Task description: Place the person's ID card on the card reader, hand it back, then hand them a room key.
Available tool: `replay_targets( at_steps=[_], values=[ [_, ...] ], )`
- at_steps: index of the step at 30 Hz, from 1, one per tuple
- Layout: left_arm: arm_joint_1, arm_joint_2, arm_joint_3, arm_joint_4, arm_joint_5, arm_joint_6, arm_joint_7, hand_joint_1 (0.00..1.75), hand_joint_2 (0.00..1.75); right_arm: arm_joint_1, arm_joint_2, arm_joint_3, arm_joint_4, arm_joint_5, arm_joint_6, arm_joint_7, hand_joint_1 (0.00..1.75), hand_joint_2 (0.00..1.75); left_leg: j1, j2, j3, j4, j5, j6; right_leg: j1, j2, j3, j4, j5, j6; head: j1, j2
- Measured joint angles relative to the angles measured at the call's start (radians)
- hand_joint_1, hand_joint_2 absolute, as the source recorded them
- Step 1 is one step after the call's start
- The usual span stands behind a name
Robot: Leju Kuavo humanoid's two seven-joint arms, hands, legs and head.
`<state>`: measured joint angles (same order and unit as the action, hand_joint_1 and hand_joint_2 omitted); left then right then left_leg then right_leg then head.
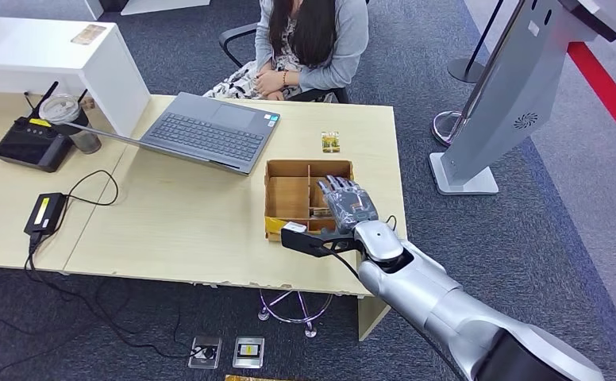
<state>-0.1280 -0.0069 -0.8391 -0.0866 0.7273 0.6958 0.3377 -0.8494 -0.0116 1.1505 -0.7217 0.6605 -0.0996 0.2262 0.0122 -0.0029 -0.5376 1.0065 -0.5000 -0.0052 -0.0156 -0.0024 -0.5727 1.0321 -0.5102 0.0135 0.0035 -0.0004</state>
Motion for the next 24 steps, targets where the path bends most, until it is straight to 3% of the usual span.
replay_targets(
  at_steps=[1,4,24],
  values=[
    [0.0,0.0,0.002,0.0,-0.002,0.0,0.0,0.0,0.0,0.0,0.001,0.0,0.002,0.0,0.0,-0.001,1.58,1.75,0.0,0.0,0.0,0.0,0.0,0.0,0.0,0.0,0.0,0.0,0.0,0.0,0.0,0.0],
    [0.0,0.0,0.009,0.0,-0.007,0.0,0.001,0.0,0.0,0.0,0.004,0.0,0.009,-0.001,0.0,-0.004,1.75,1.75,0.0,0.0,0.0,0.0,0.0,0.0,0.0,0.0,0.0,0.0,0.0,0.0,0.0,0.0],
    [0.0,0.0,0.047,0.0,-0.064,0.0,0.001,0.0,0.0,0.004,0.009,-0.002,0.031,0.001,-0.021,0.012,1.75,1.75,0.0,0.0,0.0,0.0,0.0,0.0,0.0,0.0,0.0,0.0,0.0,0.0,0.0,0.0]
  ],
)
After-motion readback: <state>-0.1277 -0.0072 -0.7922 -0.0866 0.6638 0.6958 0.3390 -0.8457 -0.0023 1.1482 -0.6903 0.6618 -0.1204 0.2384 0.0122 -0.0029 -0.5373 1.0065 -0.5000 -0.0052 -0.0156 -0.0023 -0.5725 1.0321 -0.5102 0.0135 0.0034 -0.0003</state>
